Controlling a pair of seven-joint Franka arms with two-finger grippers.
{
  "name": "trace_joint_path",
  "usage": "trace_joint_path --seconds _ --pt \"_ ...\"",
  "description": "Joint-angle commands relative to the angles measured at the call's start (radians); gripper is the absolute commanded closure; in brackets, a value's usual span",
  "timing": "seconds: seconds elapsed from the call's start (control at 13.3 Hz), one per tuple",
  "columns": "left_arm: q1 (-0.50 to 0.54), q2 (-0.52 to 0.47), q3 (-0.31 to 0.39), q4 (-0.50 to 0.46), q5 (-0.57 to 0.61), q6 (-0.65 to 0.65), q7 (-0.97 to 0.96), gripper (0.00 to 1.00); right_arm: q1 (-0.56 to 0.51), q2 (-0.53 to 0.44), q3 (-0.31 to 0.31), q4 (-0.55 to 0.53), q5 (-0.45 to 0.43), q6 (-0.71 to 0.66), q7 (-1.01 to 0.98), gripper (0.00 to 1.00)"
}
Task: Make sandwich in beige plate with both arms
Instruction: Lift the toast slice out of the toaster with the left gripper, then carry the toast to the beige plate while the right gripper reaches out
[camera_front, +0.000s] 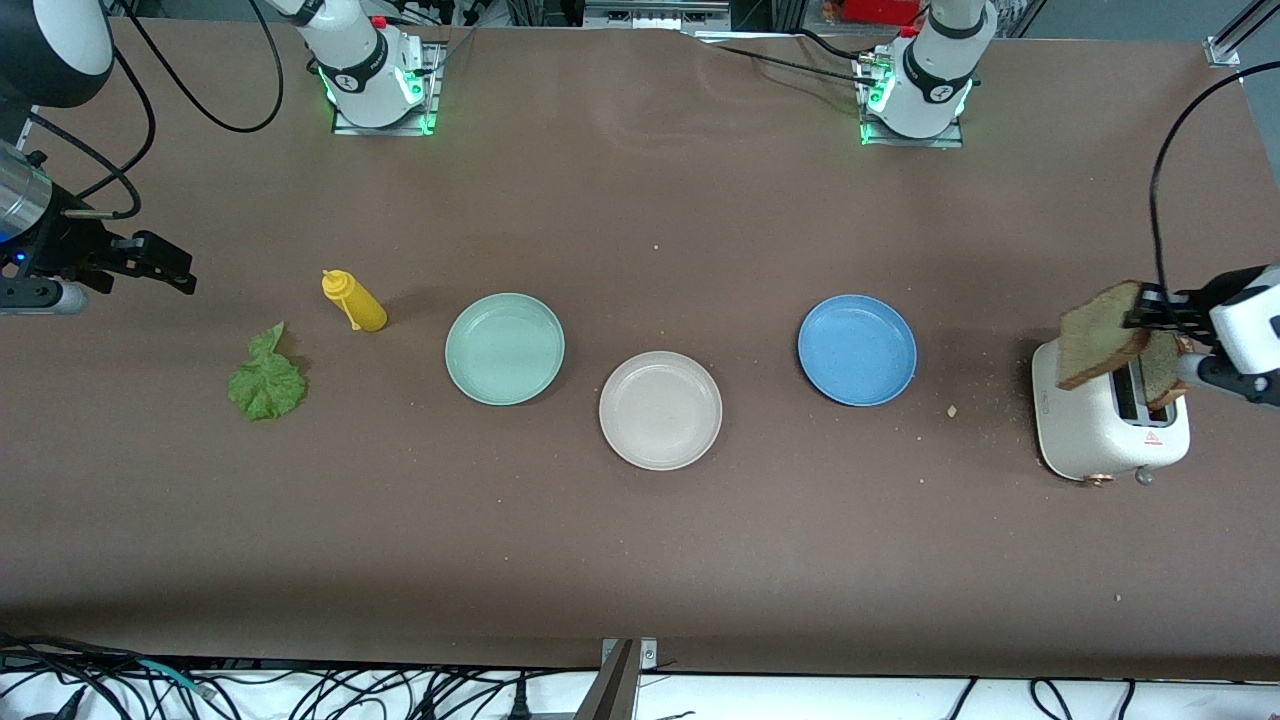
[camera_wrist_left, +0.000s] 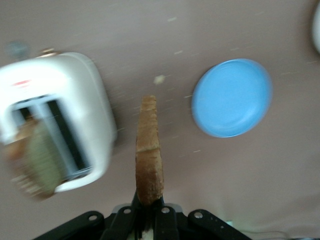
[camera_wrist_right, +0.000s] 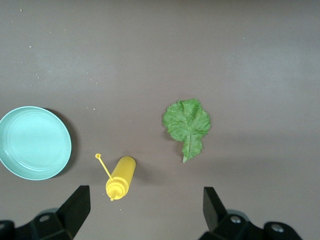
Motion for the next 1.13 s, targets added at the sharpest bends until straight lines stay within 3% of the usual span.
trace_joint_path --seconds 0.0,0.3,0.68,1.06 --pt "-0.041 0.031 -0.005 0.014 -0.141 -0.044 -0.068 1.00 -0.009 -0.006 0.001 -0.010 0.016 0.008 -0.006 0.00" --pt "-0.133 0.119 -0.005 0.014 -0.356 -0.057 -0.151 1.00 -0.009 0.000 -0.012 -0.010 0.030 -0.001 -0.007 0.00" --pt "-0.193 0.309 -0.005 0.014 -0.705 -0.046 -0.160 1.00 -0.009 0.006 -0.012 -0.032 0.049 0.005 -0.009 0.00" --pt "-0.328 0.412 -0.005 0.014 -0.919 0.174 -0.151 1.00 -0.009 -0.001 -0.076 -0.144 0.233 0.095 -0.295 0.01"
